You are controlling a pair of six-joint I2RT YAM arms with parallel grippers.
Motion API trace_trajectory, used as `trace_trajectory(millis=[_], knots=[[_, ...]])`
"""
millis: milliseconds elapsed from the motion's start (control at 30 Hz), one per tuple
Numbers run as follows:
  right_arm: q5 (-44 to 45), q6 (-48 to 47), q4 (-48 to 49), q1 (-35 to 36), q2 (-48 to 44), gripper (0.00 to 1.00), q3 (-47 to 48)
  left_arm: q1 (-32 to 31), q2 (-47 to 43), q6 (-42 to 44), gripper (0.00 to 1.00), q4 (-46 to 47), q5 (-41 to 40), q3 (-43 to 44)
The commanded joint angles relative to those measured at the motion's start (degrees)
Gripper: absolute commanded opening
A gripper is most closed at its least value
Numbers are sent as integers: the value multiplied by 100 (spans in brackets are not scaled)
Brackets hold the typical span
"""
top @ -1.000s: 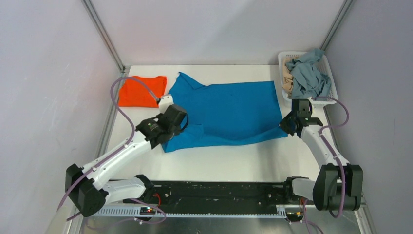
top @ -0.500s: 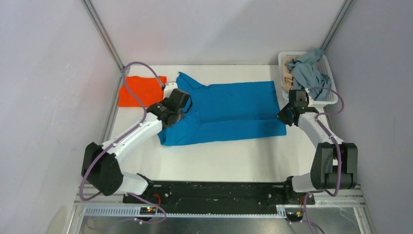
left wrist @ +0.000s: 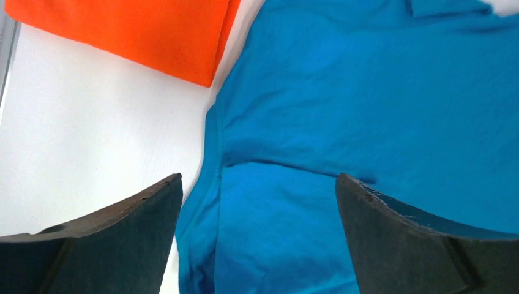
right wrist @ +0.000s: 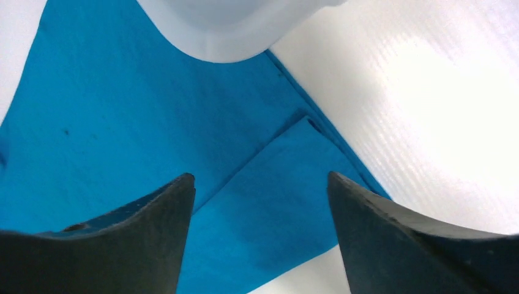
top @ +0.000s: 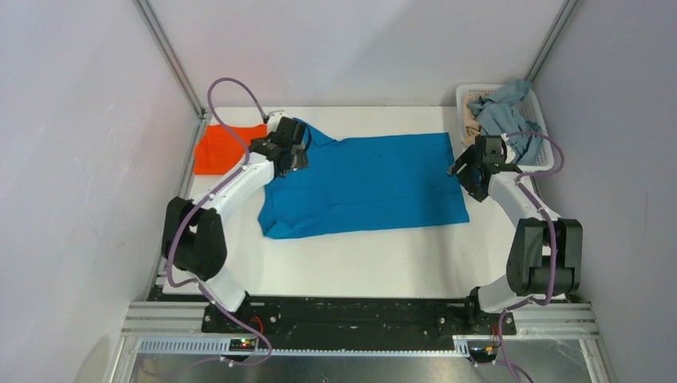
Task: Fold and stack the t-shirts
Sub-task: Fold the flattened tshirt in 1/3 of the way
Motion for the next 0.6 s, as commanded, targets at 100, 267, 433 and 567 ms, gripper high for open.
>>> trace_trajectory(millis=[100,267,433,567], knots=[[595,-115,-673,368,-909,93,114,114,-728,-162,100,131,781,-81],[198,-257,-199,855,-1513,95,-711,-7,-1463,-462,100,452,1564,-1316],[-998,-380,622,1104,-1332,99,-1137,-413,-1908,-530,100,1362,2983,-2244],[-1178,-417,797,1249,-865,100,-1150,-524,-1773,-694,100,1681,3186,-2612]])
